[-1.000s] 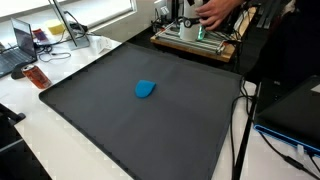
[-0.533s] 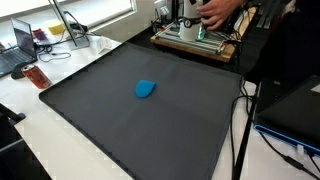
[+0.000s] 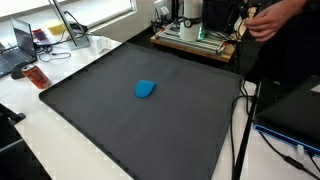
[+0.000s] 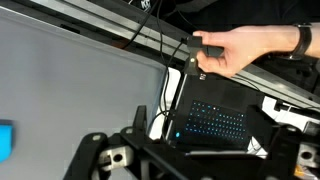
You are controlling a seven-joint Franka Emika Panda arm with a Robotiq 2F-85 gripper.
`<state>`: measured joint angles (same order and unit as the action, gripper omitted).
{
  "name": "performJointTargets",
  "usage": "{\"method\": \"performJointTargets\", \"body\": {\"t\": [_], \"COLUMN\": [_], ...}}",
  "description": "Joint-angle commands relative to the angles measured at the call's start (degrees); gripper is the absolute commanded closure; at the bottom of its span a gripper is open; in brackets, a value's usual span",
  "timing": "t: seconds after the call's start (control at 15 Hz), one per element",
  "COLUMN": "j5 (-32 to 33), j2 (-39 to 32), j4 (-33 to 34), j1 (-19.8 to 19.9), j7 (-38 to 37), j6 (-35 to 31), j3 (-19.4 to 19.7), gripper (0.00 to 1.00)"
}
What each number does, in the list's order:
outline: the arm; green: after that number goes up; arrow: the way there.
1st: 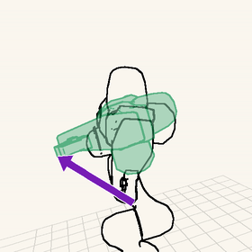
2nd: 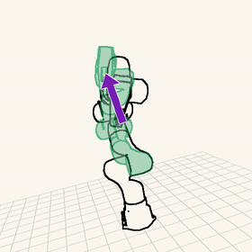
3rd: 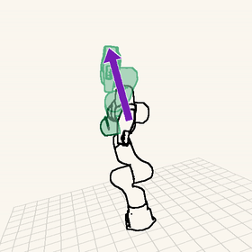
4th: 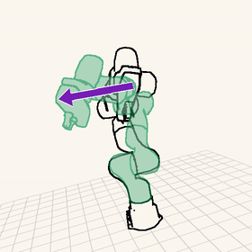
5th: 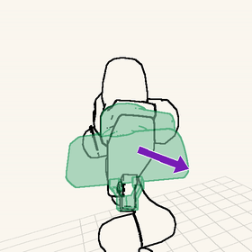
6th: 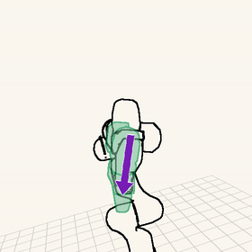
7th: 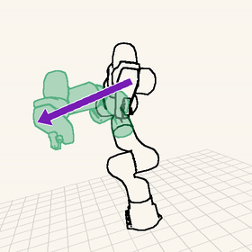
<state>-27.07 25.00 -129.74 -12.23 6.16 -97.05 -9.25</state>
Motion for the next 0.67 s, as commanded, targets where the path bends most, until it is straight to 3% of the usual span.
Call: {"method": "performJointTargets", "body": {"t": [0.0, 0.6], "j5": [-0.5, -0.7], "j2": [-3.4, -6.9], "j4": [3.5, 5.6], "j1": [-0.4, -0.3], "j7": [-0.9, -0.6], "j6": [0.2, 0.8], "j3": [-0.4, -0.4], "gripper": [0.00, 0.00]}}
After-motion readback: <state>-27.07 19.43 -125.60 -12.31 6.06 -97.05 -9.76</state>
